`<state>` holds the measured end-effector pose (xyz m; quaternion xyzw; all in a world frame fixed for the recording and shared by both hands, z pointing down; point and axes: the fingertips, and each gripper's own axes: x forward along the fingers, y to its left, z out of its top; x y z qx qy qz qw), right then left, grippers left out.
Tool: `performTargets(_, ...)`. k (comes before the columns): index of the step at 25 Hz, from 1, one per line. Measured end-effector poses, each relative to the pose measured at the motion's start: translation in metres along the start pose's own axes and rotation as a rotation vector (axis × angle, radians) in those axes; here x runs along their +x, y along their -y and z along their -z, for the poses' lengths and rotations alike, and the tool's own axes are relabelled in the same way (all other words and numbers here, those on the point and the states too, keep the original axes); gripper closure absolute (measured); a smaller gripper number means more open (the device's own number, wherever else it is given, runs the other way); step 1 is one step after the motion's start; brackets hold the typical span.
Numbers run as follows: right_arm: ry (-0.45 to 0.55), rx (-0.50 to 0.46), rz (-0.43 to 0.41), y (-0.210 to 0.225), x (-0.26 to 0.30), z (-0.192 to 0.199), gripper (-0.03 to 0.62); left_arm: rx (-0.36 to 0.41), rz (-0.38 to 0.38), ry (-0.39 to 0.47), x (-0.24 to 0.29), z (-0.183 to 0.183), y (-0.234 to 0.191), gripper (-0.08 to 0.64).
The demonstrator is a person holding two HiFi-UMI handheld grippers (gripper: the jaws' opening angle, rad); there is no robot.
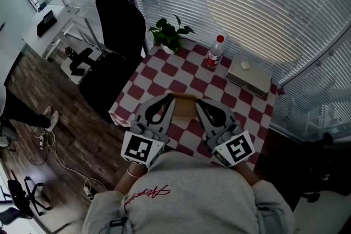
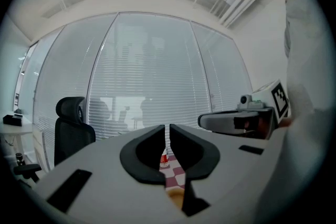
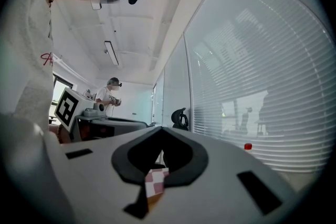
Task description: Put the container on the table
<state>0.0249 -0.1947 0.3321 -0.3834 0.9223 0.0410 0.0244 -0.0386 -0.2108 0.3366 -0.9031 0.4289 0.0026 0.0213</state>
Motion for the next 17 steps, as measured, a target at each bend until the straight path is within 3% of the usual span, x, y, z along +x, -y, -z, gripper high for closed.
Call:
performTargets(7, 0.002, -0.004, 0.008, 0.0007, -0.0009, -0.0019, 0.581, -0.002, 0.008, 0.015, 0.0008, -0.0009, -0.0006, 0.523)
performTargets(11, -0.004, -0.007, 0.006, 0.0005, -0.001, -0.0017, 0.581, -0.024, 0.008, -0.034, -0.0004, 0.0006, -0.001, 0.523)
performTargets(17, -0.006, -0.011, 0.004, 0.0006, 0.0005, -0.0018, 0.581, -0.021, 0.004, -0.013, 0.0014, -0.003, -0.0024, 0.523)
